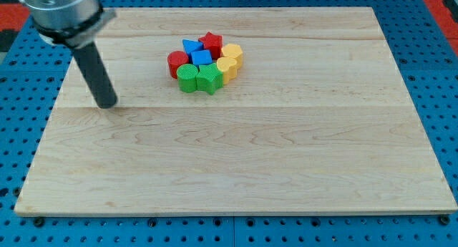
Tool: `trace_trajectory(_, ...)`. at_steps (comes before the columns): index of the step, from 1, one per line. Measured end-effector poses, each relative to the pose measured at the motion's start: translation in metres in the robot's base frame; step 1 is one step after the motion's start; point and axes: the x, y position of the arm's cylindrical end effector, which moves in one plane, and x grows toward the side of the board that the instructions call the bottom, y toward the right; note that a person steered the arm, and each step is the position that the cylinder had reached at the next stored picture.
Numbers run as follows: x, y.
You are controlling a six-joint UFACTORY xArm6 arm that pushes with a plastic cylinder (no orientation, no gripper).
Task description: Point at green star
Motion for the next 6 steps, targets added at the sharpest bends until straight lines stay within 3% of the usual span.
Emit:
trace_trajectory(1,-0.029,-0.019)
trace_trajectory(3,0.035,0.087)
trace_trajectory(5,-0.020,0.185)
trace_trajectory(6,-0.043,0.172)
